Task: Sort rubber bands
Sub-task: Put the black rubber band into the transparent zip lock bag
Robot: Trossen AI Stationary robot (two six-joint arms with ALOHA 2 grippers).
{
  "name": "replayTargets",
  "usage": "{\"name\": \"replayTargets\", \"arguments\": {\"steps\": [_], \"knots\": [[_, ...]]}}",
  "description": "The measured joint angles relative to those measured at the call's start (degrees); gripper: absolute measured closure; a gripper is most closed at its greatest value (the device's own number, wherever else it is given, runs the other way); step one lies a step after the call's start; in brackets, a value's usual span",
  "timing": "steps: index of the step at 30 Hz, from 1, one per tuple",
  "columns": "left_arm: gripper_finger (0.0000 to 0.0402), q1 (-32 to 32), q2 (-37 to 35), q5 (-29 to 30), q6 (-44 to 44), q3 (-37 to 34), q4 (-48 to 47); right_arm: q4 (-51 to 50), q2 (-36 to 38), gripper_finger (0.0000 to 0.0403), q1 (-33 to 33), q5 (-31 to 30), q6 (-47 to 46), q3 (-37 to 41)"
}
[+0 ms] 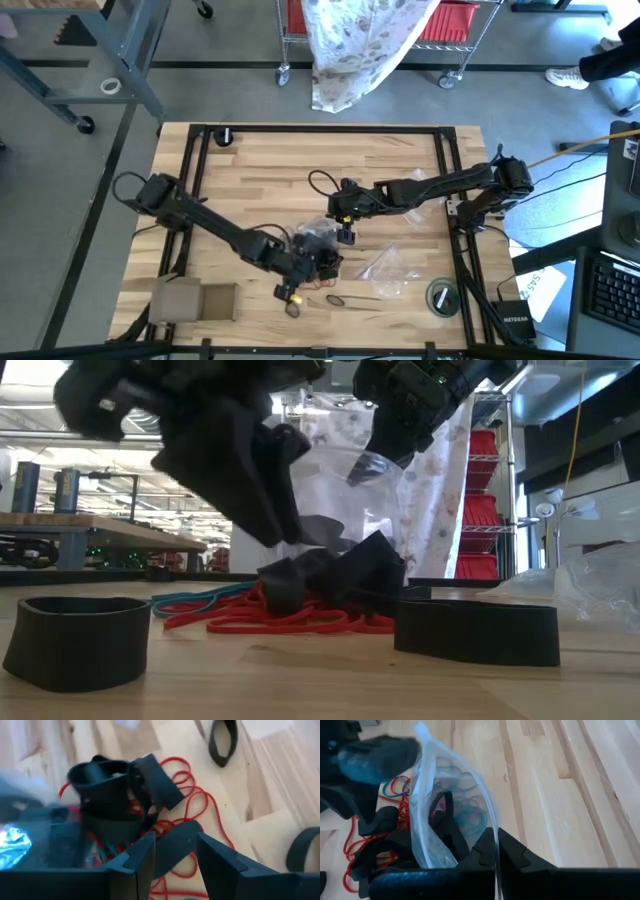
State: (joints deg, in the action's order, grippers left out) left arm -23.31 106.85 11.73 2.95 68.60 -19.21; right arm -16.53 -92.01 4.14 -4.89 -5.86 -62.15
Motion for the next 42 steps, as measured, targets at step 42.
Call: {"name": "replayTargets", "arguments": {"steps": [42], "knots": [[0.0348,-2.73,-1.39,2.07,6.89,1.93,-6.45,-0.17,0.0,0.0402,0.02,0.0,-0.05,0.0]]}}
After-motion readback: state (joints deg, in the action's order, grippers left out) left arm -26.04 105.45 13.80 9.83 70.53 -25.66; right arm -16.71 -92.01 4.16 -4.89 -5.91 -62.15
